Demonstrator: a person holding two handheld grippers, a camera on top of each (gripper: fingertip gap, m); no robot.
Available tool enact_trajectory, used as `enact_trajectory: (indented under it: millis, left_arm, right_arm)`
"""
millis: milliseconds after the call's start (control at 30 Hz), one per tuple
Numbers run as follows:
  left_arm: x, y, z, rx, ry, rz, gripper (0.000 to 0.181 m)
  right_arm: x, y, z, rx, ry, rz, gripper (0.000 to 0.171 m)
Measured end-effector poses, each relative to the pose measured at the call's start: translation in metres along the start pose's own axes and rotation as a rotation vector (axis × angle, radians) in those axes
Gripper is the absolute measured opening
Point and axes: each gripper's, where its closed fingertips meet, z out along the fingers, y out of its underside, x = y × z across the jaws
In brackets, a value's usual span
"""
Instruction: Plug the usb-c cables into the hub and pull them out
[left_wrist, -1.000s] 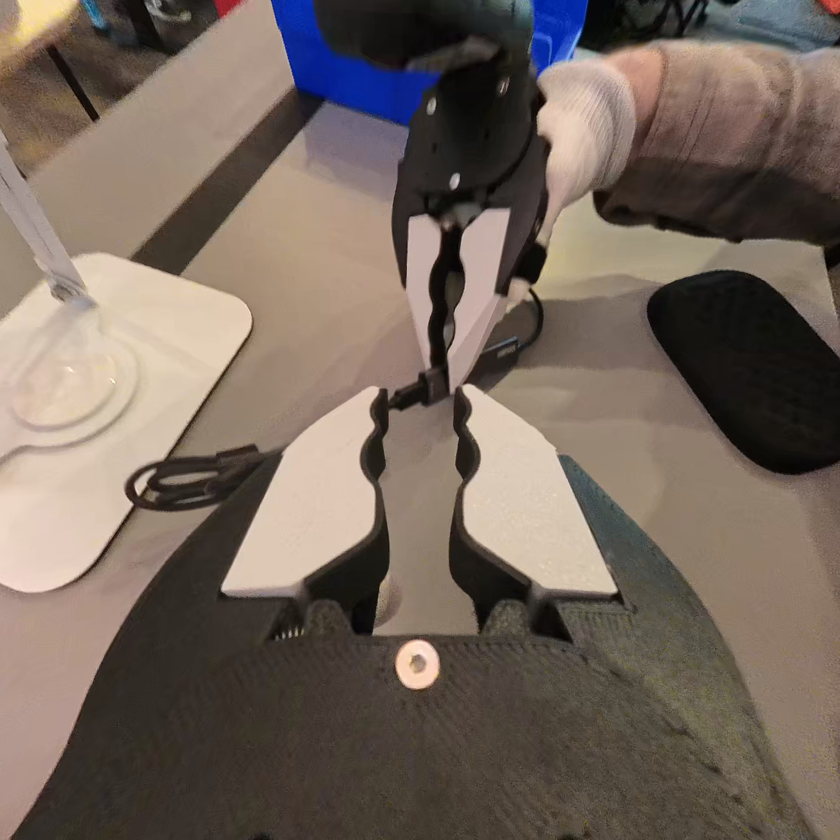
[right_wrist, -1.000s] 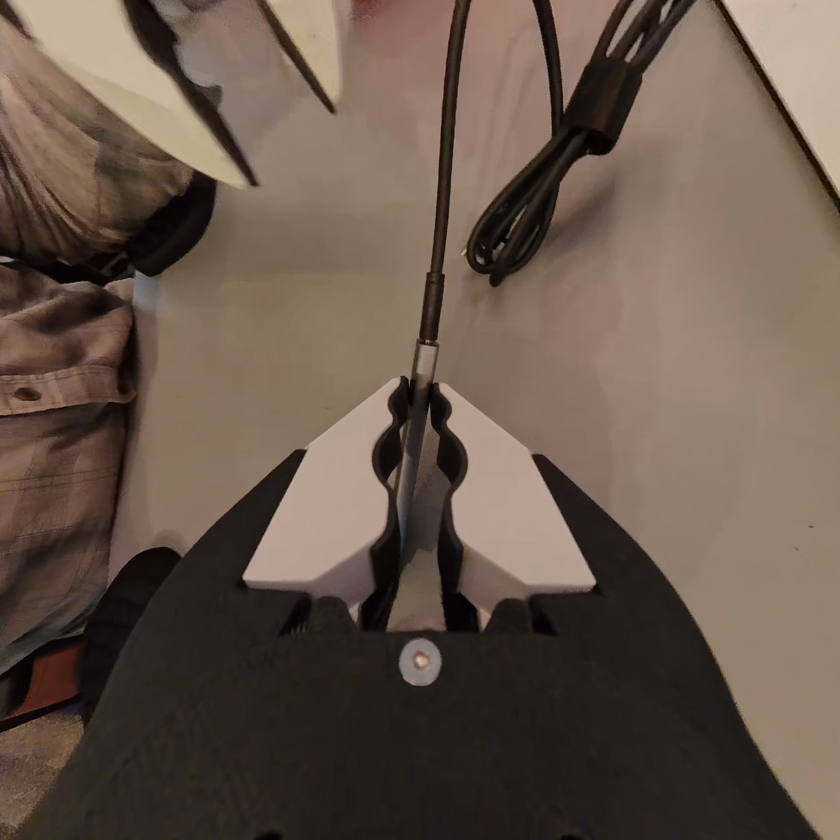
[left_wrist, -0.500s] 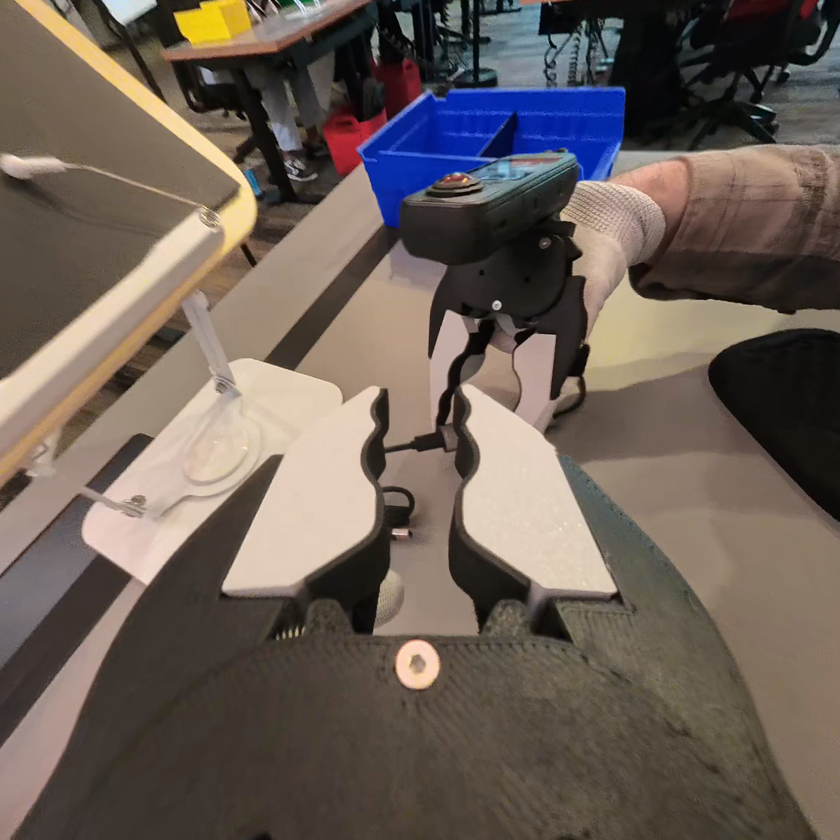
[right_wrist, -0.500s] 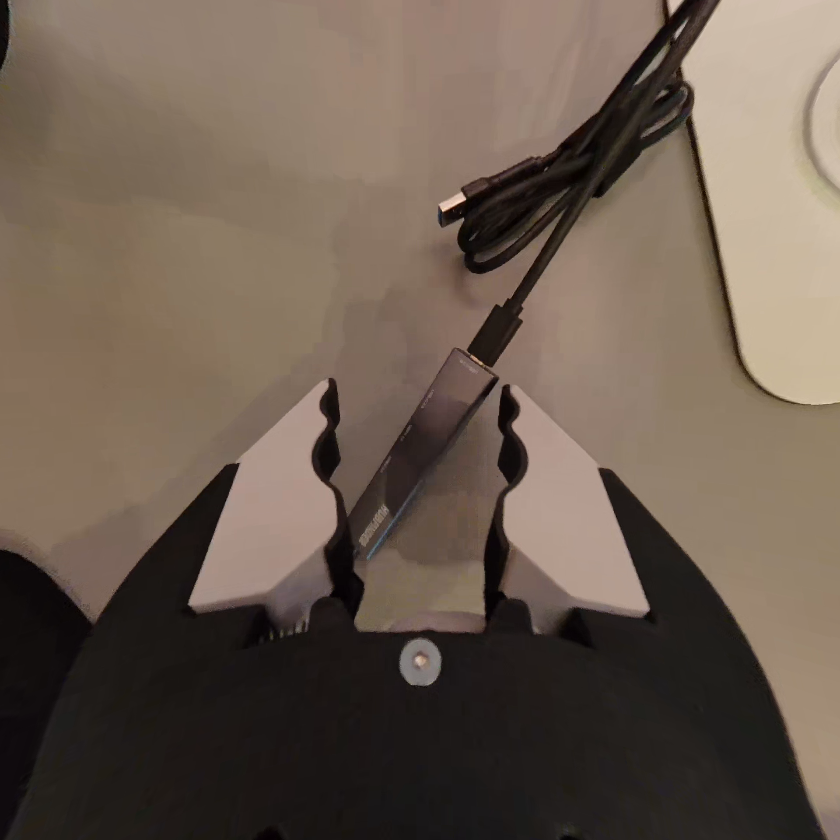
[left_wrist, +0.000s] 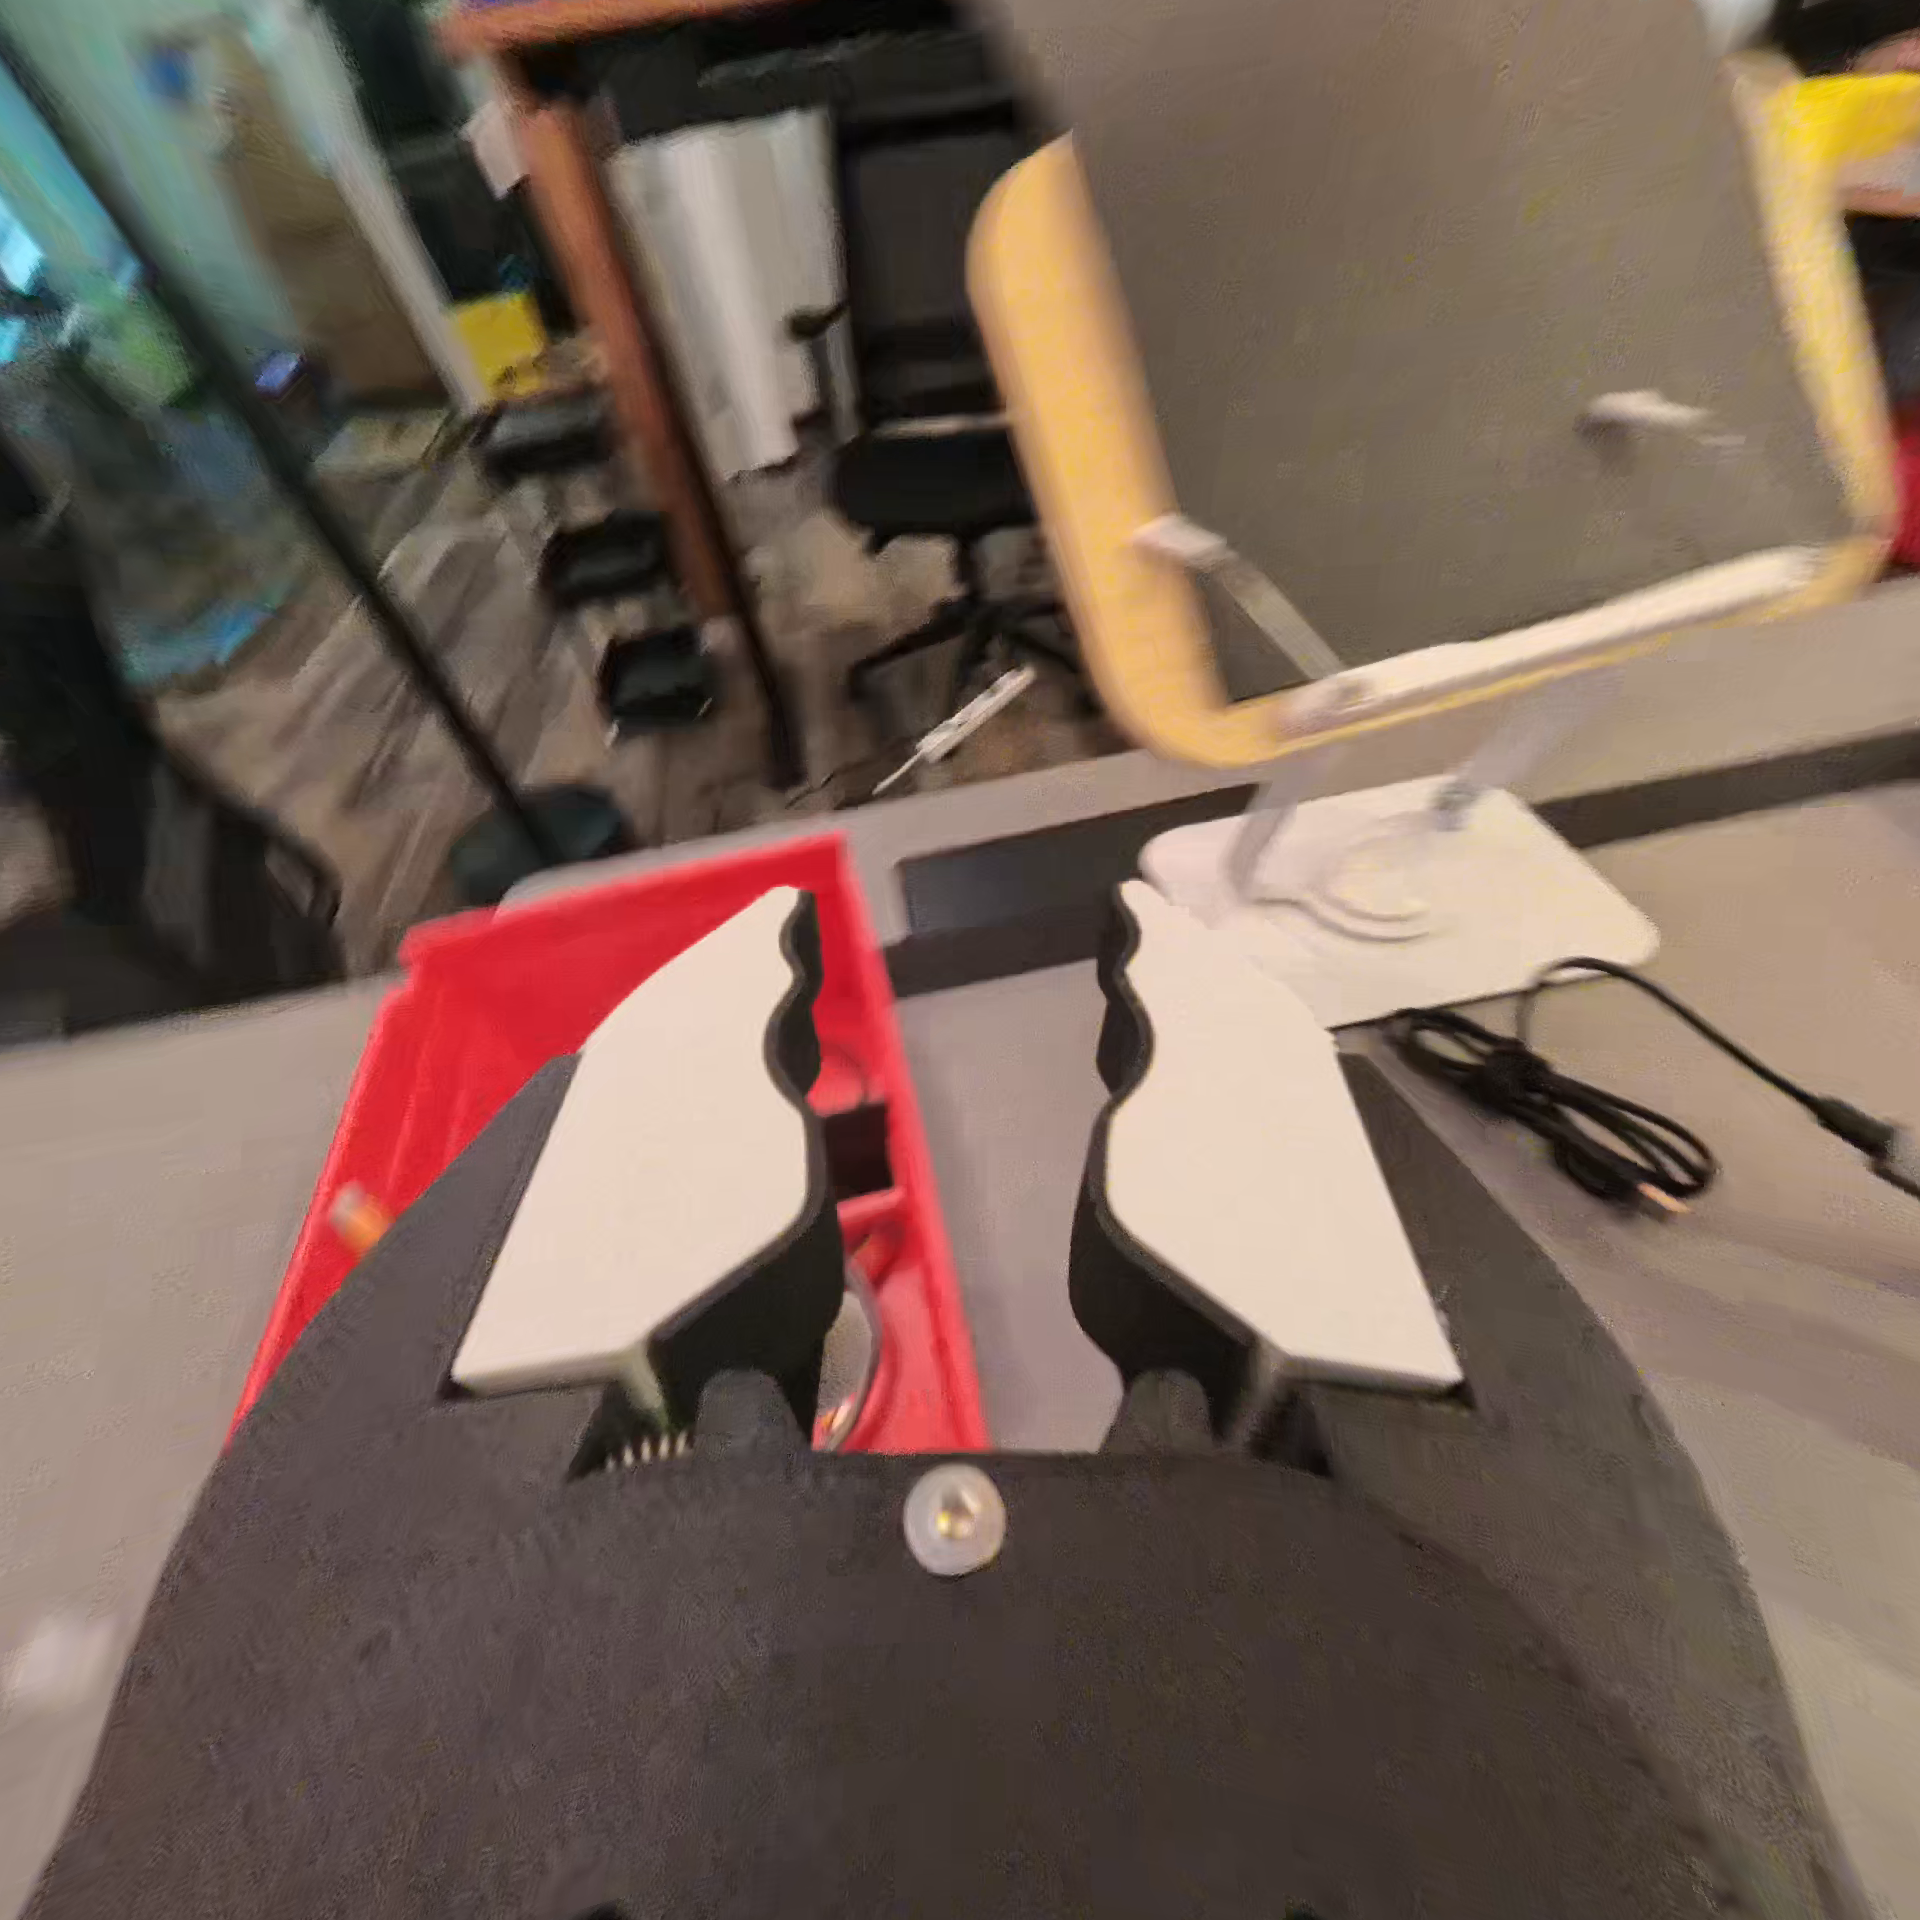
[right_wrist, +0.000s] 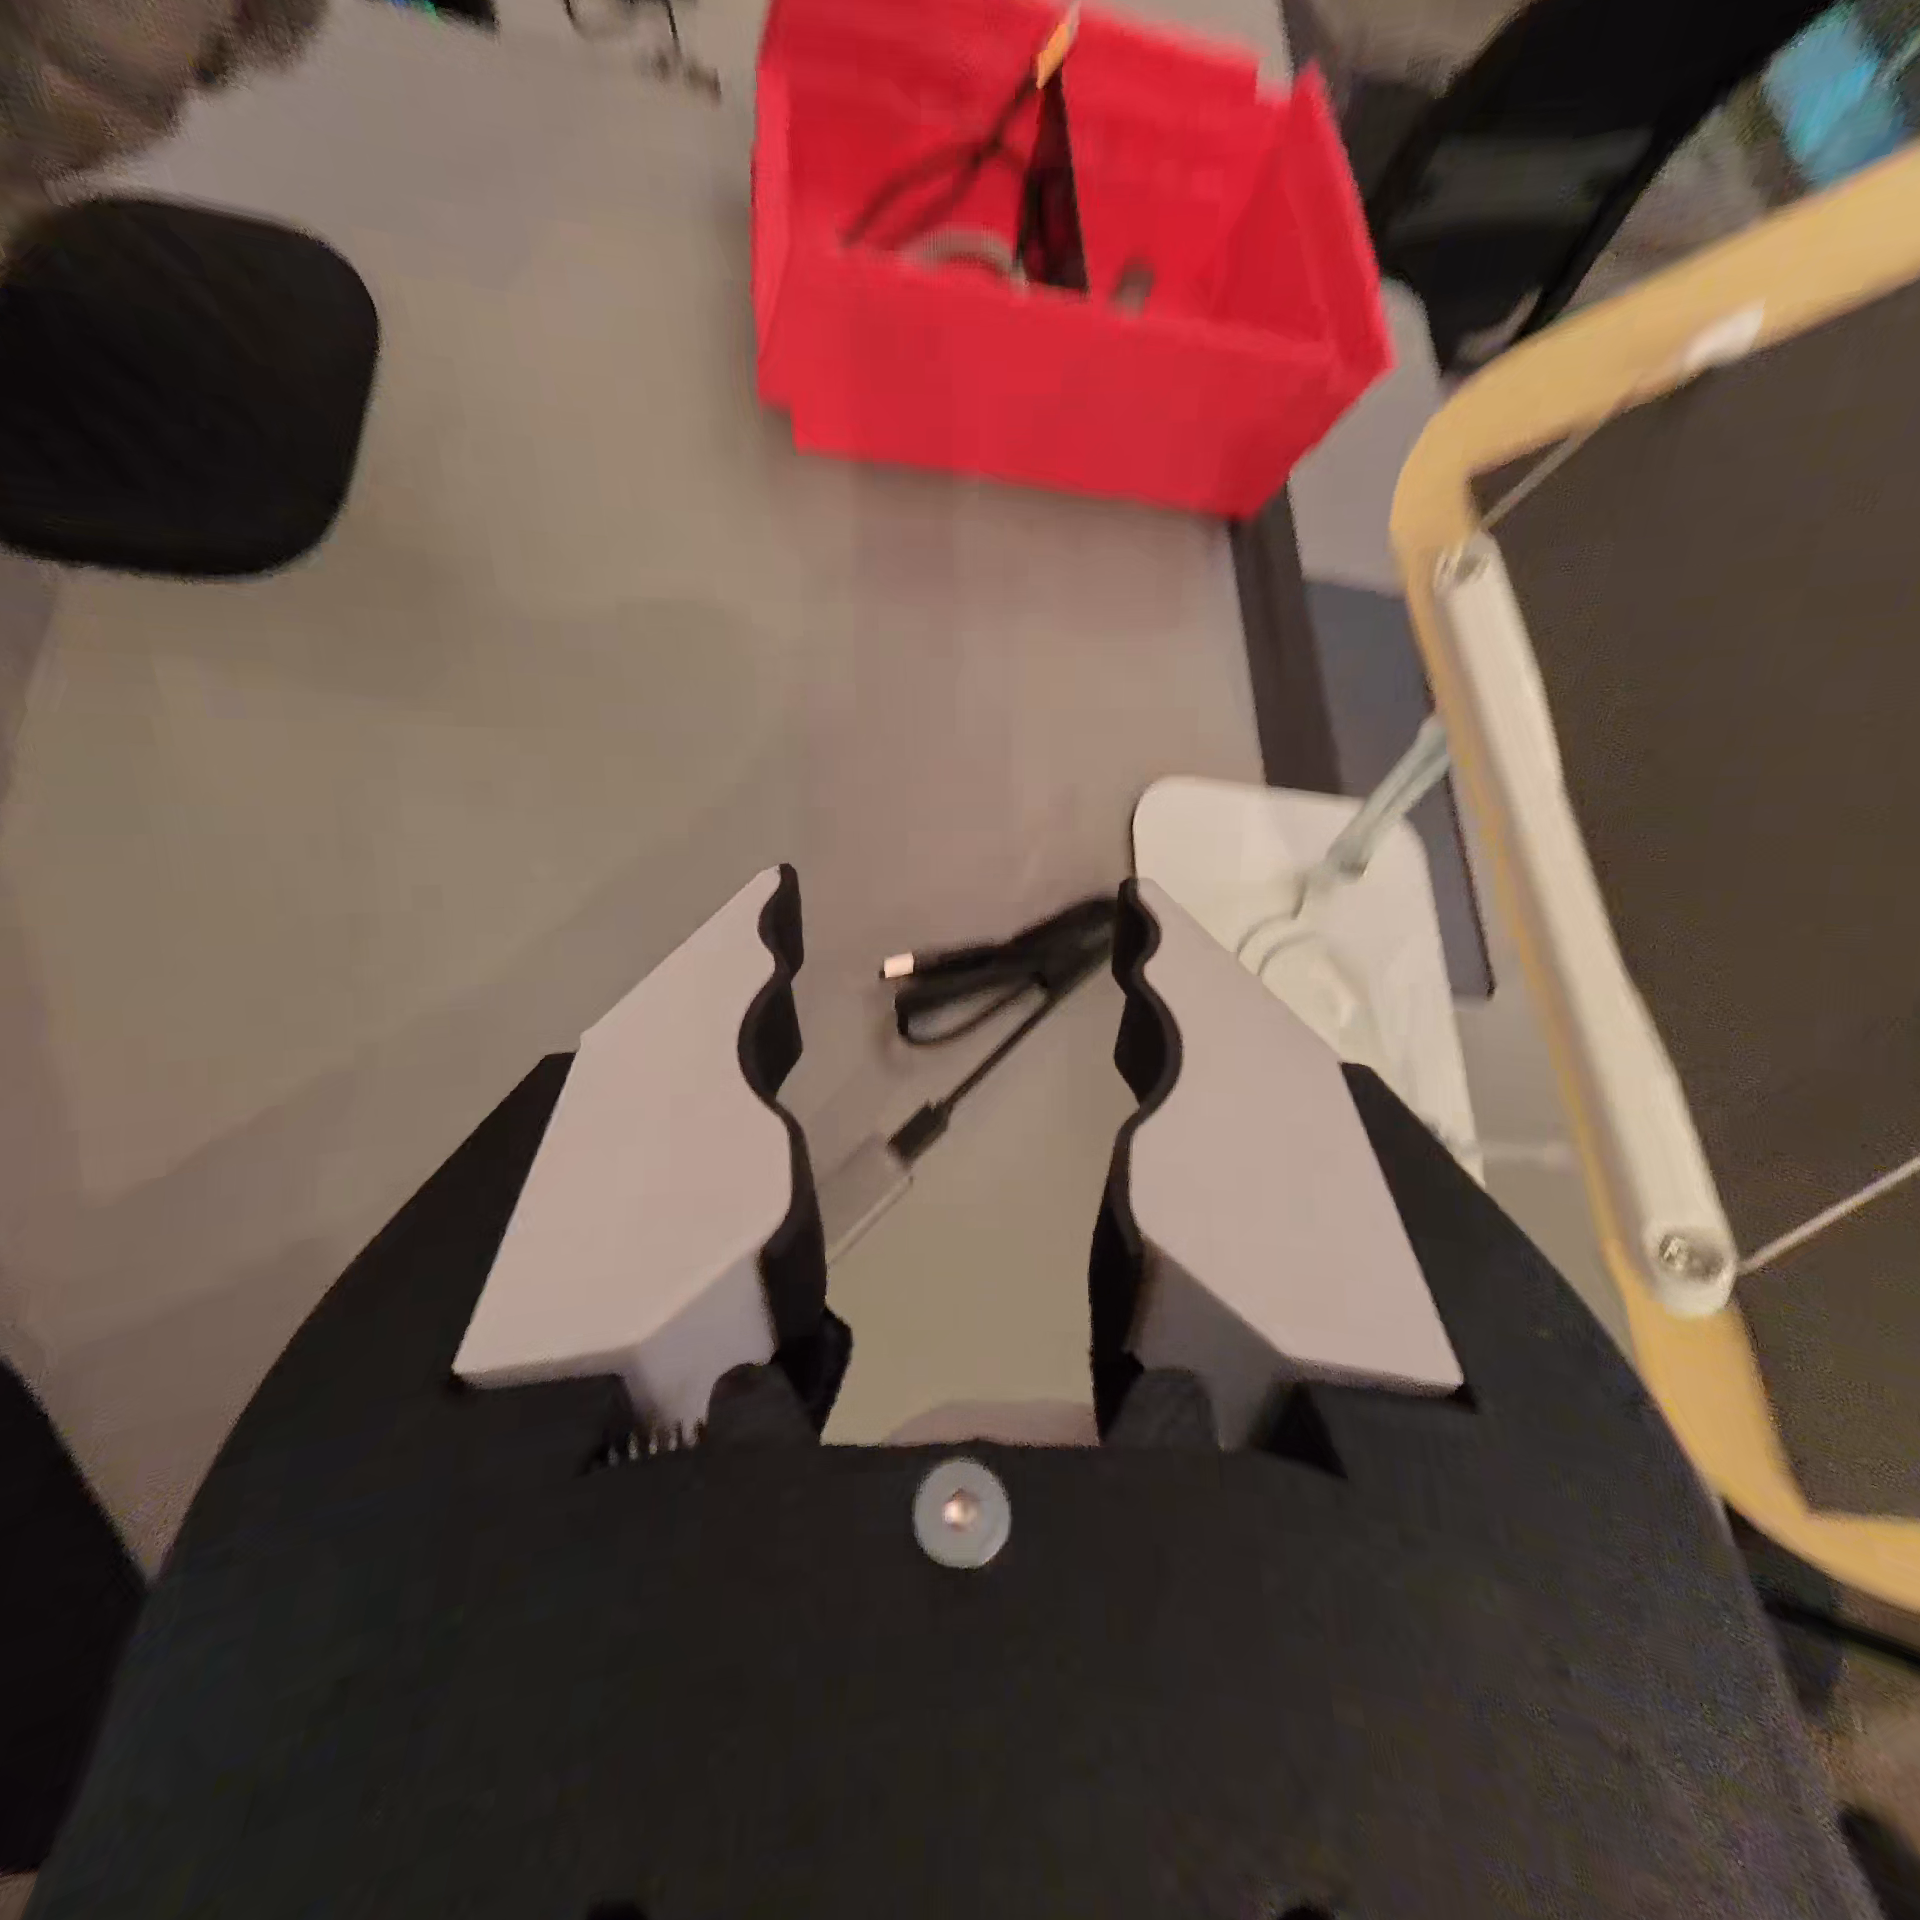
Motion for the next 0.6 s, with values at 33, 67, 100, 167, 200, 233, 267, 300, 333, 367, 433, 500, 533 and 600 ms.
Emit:
enact_trajectory:
  millis: [33,67,100,167,200,233,267,300,333,367,433,500,533,600]
  left_arm:
    - [-0.027,0.018,-0.002,-0.027,-0.068,-0.072,0.054]
    - [-0.052,0.039,-0.003,-0.067,-0.138,-0.132,0.055]
    - [-0.070,0.062,-0.002,-0.126,-0.179,-0.175,0.051]
    - [-0.099,0.108,0.001,-0.286,-0.254,-0.189,0.041]
    - [-0.112,0.127,0.003,-0.361,-0.301,-0.173,0.040]
    - [-0.120,0.145,0.006,-0.435,-0.328,-0.165,0.041]
    - [-0.127,0.157,0.008,-0.482,-0.351,-0.158,0.042]
    - [-0.134,0.164,0.012,-0.505,-0.376,-0.148,0.041]
    - [-0.141,0.170,0.015,-0.527,-0.408,-0.127,0.042]
    - [-0.151,0.175,0.017,-0.543,-0.452,-0.107,0.044]
    - [-0.166,0.184,0.021,-0.592,-0.524,-0.065,0.043]
    - [-0.175,0.196,0.025,-0.656,-0.563,-0.023,0.039]
    - [-0.177,0.202,0.027,-0.692,-0.575,0.003,0.038]
    - [-0.184,0.207,0.029,-0.727,-0.611,0.045,0.034]
  right_arm:
    - [-0.002,-0.012,-0.001,0.048,-0.004,-0.017,0.058]
    - [-0.005,-0.022,-0.001,0.089,-0.017,-0.033,0.057]
    - [-0.009,-0.029,-0.001,0.123,-0.028,-0.053,0.056]
    - [-0.017,-0.036,0.001,0.154,-0.057,-0.086,0.055]
    - [-0.018,-0.036,0.002,0.149,-0.061,-0.096,0.055]
    - [-0.018,-0.034,0.003,0.139,-0.056,-0.102,0.055]
    - [-0.017,-0.031,0.004,0.131,-0.051,-0.104,0.055]
    - [-0.017,-0.029,0.004,0.127,-0.048,-0.104,0.054]
    - [-0.017,-0.028,0.004,0.129,-0.049,-0.107,0.054]
    - [-0.017,-0.028,0.003,0.135,-0.049,-0.107,0.054]
    - [-0.015,-0.031,0.001,0.155,-0.045,-0.101,0.053]
    - [-0.016,-0.032,-0.001,0.165,-0.048,-0.106,0.053]
    - [-0.017,-0.032,-0.002,0.167,-0.051,-0.108,0.053]
    - [-0.019,-0.033,-0.003,0.173,-0.056,-0.113,0.053]
